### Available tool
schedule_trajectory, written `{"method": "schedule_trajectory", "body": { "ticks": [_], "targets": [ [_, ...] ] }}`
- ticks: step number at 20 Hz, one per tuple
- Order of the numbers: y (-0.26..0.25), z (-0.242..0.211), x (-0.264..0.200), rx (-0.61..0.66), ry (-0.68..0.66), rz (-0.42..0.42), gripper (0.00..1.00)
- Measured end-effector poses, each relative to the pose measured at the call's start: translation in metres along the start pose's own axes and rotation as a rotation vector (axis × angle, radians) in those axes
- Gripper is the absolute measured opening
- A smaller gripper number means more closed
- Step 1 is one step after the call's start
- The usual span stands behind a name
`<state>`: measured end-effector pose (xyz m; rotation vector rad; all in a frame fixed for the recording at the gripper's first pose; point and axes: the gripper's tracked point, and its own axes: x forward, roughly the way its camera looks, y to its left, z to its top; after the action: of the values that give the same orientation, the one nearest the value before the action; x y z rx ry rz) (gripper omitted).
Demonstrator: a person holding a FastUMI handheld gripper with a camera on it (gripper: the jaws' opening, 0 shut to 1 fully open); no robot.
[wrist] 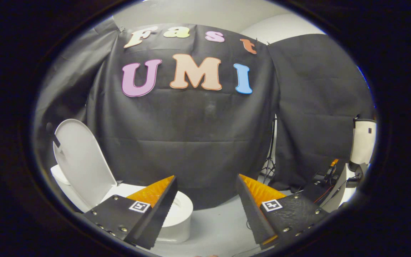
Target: Open the toilet lid.
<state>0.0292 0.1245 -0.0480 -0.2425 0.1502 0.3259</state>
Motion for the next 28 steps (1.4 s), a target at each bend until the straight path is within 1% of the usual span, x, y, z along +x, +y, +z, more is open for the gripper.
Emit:
{"method": "schedule_trajectory", "body": {
  "ticks": [28],
  "targets": [
    [0.002,0.0016,-0.0042,0.019,0.004,0.022,0.98]
  ]
}}
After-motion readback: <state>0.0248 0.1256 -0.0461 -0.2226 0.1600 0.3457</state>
